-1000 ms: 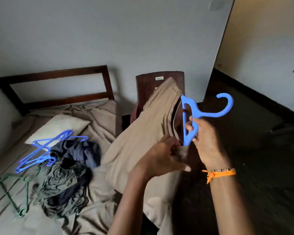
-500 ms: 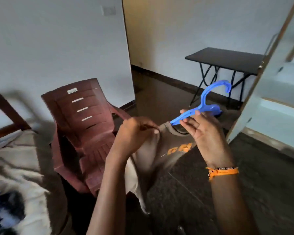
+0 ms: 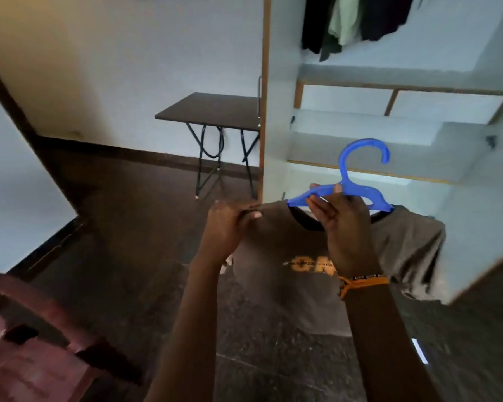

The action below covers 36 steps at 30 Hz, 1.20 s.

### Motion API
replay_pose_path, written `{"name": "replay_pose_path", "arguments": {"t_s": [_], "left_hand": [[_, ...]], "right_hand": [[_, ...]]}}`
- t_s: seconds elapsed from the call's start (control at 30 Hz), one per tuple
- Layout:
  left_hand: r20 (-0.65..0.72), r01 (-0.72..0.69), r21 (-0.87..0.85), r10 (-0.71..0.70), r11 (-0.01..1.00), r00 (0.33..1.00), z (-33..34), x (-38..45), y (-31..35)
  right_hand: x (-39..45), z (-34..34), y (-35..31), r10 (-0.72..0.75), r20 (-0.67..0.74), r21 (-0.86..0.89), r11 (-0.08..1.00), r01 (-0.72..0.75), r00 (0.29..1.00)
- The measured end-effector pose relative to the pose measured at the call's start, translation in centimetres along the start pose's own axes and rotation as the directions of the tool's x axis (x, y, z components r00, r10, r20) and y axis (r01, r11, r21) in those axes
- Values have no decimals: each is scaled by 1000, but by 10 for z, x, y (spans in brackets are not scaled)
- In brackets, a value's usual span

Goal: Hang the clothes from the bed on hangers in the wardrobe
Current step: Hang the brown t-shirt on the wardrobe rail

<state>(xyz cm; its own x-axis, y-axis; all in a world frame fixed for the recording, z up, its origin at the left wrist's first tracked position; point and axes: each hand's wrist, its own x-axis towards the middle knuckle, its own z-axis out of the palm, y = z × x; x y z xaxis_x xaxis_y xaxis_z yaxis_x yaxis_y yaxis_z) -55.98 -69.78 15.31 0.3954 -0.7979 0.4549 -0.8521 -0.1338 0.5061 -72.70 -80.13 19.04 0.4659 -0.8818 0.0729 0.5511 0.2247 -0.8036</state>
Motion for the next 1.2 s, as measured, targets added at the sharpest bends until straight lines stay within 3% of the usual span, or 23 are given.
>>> {"name": "replay_pose_path", "arguments": {"t_s": [0.13, 0.2, 0.33, 0.43, 0.53, 0.57, 0.6, 0.63, 0.67, 0.7, 0.73, 0.77, 0.83, 0.97, 1.03, 1.1, 1.2], "left_hand": [[0, 13, 83, -13, 996, 1000, 65, 68, 3], [5, -4, 39, 4, 999, 1000, 93, 103, 19], [60, -241, 4, 240, 971, 969, 165, 160, 100], [62, -269, 9, 268, 963, 962, 223, 211, 131], [128, -224, 35, 218, 974, 968, 265, 276, 139], [139, -206, 35, 200, 978, 970, 277, 299, 143], [141, -197, 37, 190, 980, 972, 286, 323, 148], [127, -196, 35, 190, 980, 973, 294, 346, 152], [109, -188, 17, 185, 982, 977, 301, 367, 157], [77, -182, -10, 182, 983, 980, 306, 388, 161], [51, -177, -41, 179, 983, 983, 311, 409, 166], [28, -177, -61, 179, 982, 983, 315, 428, 168], [0, -180, -65, 181, 981, 984, 323, 464, 171], [8, -132, -84, 133, 988, 991, 340, 536, 170], [42, -138, -161, 146, 977, 988, 348, 575, 174], [42, -176, -264, 194, 948, 980, 355, 612, 179], [22, -240, -302, 258, 923, 966, 372, 673, 181]], "right_hand": [[47, -46, -26, -77, -102, 14, 997, 79, 992], [72, -66, -29, -101, -159, 31, 994, 107, 982], [132, -103, -36, -135, -240, -5, 990, 138, 961], [182, -138, -58, -121, -216, -35, 993, 116, 969], [224, -182, -99, -36, -123, -237, 971, 6, 992], [237, -200, -116, -85, -129, -344, 938, 36, 988], [252, -220, -132, -234, -146, -495, 859, 134, 961], [269, -244, -147, -442, -119, -691, 680, 246, 889], [288, -269, -160, -604, -15, -873, 397, 285, 796], [307, -291, -171, -663, 116, -964, 105, 245, 739], [327, -311, -179, -645, 201, -979, -108, 173, 737], [346, -329, -185, -611, 230, -968, -220, 117, 757], [378, -354, -195, -606, 214, -954, -298, 30, 766], [441, -378, -215, -612, 208, -952, -305, 15, 763], [478, -383, -230, -666, 222, -944, -331, -15, 712], [517, -382, -245, -699, 260, -939, -344, 5, 666], [579, -383, -273, -648, 362, -918, -371, 137, 670]]}}
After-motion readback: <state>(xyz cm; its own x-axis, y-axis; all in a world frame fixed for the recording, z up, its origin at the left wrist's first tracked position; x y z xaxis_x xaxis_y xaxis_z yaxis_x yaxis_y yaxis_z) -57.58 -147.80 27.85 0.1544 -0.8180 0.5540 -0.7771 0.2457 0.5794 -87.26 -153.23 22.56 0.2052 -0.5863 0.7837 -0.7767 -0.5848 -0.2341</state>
